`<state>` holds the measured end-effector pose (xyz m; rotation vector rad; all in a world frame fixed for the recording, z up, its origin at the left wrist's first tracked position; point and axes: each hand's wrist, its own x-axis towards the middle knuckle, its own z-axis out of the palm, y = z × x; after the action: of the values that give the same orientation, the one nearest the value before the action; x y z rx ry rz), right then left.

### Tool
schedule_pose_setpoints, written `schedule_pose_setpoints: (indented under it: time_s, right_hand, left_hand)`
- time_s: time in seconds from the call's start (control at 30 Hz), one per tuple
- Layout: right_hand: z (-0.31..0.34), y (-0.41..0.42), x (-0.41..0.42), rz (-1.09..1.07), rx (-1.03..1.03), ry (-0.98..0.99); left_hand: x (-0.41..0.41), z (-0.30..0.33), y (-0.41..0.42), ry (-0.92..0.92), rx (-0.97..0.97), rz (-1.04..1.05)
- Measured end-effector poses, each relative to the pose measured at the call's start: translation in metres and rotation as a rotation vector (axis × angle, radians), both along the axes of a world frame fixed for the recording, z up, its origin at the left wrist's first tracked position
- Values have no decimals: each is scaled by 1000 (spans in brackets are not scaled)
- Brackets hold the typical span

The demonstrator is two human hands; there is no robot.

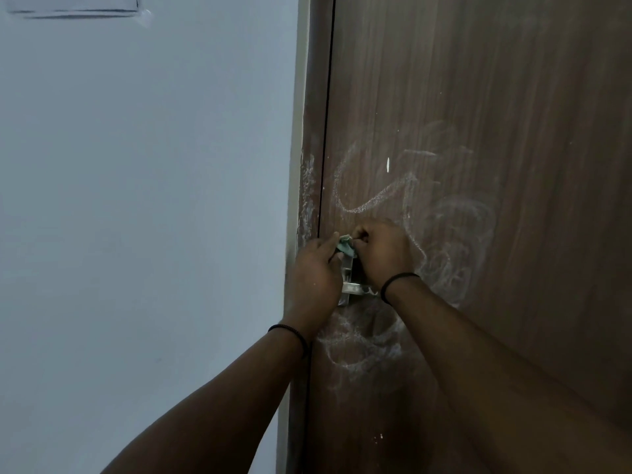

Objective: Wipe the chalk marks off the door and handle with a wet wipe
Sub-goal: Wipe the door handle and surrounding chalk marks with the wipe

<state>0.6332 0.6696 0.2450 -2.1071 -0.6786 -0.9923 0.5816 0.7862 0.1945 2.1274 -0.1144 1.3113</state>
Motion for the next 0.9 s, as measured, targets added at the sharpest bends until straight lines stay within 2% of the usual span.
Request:
schedule_pose_setpoints:
  time_s: [0.07,0.17,0.3,0.4,0.53,0.67,0.9]
  right_hand:
    - [4,1,0,-15,-28,56]
    - [9,7,0,84,-31,156]
    - [10,-4,4,290,160,330]
    - [12,-17,9,242,303,320]
    - [14,-28,13,128,157,215]
    - [15,-31,16,138,126,255]
    - [14,-25,20,145,143,324]
  left_hand:
    - [2,7,-5,-13,72,46]
    - [6,15,-4,-11,114,140]
    - [13,18,3,-6,134,202]
    - [20,13,6,-10,199,254]
    - [26,11,8,11,32,192]
    - [26,1,6,25,-169,170]
    - [22,-26,6,149,-275,175]
